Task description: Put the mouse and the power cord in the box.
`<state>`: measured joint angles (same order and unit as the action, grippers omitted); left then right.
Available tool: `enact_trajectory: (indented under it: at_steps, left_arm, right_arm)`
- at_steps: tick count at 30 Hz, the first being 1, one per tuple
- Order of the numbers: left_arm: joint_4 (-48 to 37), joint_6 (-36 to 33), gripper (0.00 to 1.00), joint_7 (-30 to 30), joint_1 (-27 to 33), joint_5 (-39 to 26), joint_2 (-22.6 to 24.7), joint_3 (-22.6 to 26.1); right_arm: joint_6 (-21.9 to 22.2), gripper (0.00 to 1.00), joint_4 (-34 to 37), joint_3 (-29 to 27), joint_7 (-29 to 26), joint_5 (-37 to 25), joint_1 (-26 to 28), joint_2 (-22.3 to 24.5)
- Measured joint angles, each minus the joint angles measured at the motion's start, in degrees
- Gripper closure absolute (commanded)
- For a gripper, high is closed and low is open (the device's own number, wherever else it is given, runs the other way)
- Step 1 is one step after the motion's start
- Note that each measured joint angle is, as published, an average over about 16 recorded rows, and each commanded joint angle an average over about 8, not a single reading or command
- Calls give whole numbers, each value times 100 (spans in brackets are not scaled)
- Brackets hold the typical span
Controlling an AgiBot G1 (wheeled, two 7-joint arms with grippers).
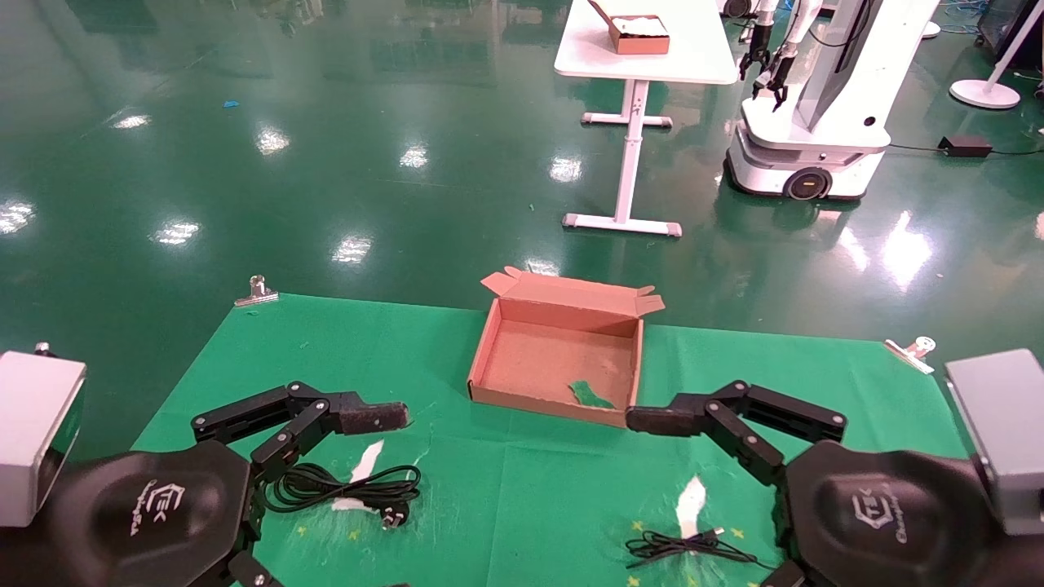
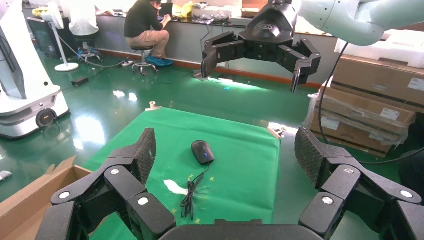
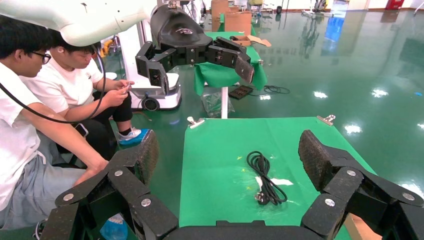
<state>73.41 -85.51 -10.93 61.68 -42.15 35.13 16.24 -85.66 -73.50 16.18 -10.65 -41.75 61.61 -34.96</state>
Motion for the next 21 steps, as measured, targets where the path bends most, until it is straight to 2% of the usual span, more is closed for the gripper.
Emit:
enact_trajectory:
  at_steps: [5,9,21]
  left_arm:
    - [45,28,0,-27,5,-203,-14,87]
    - [133,125,0,-94,96,-742,-8,290]
    - [413,775,0,-300,884,-3743,362,1341]
  right_arm:
    - [18,0,-11,31,7,-125,-22,61]
    - [68,0,-66,124,-40,-446,-30,188]
    - [319,0,-218,561,-386,-1865,137,529]
